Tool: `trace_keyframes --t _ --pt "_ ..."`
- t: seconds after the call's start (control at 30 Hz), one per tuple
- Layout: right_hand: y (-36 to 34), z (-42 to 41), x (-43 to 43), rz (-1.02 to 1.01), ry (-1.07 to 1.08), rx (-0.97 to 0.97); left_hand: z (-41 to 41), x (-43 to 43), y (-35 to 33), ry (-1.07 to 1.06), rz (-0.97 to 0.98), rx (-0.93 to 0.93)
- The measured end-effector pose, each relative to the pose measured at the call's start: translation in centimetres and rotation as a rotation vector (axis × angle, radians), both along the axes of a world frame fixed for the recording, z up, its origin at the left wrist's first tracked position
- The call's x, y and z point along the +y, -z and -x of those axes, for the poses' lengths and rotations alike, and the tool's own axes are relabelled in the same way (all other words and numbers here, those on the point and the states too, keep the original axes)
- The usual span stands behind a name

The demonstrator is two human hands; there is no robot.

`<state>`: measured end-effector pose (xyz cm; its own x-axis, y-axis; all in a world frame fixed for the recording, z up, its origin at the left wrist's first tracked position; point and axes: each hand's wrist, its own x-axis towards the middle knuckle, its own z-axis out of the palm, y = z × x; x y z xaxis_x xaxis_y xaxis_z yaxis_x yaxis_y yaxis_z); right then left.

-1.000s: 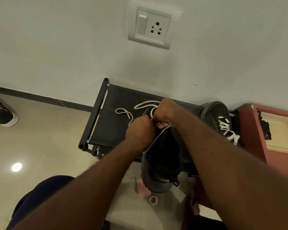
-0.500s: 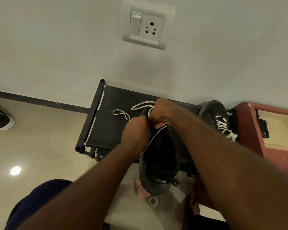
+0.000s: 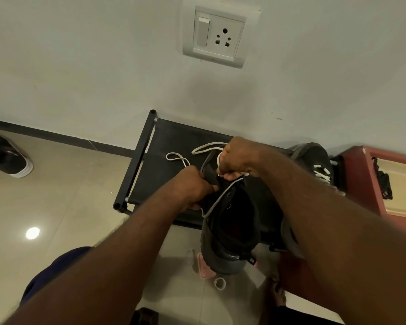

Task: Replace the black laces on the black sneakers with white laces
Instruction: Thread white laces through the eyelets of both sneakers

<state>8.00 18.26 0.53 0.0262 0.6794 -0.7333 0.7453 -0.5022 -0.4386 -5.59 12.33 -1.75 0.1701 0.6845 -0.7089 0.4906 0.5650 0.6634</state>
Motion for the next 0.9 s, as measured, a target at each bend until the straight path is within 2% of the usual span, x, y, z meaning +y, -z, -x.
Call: trace_keyframes --t 0.13,0.27,0.47,0.6,0.7,0.8,0.9 --pt "-0.1 0.1 0.3 -0.003 -0.045 -0.035 -0.1 -0.1 -0.1 0.007 -0.018 0.005" --pt "0.0 0.9 0.9 -0.034 -0.181 -0.138 -0.2 0.0 -0.2 0.026 -0.082 0.077" --pt "-0.2 1.9 0.9 0.015 -0.392 -0.259 -0.2 0.2 -0.3 0.051 -0.071 0.121" --pt "-0.4 1.5 0.7 -0.015 -0.328 -0.233 0.0 0.1 0.1 0.048 -0.098 0.119" --pt "-0.7 -0.1 -0.8 -0.274 -0.153 -0.182 0.1 0.4 0.2 0.011 -0.227 0.177" --pt "-1.6 -1.1 -5.1 -0.539 -0.095 -0.138 0.2 0.5 -0.4 -0.017 -0.409 0.138" --pt "-1.9 -1.4 -9.5 -0.594 -0.133 -0.067 -0.1 0.6 -0.8 0.132 -0.476 0.134"
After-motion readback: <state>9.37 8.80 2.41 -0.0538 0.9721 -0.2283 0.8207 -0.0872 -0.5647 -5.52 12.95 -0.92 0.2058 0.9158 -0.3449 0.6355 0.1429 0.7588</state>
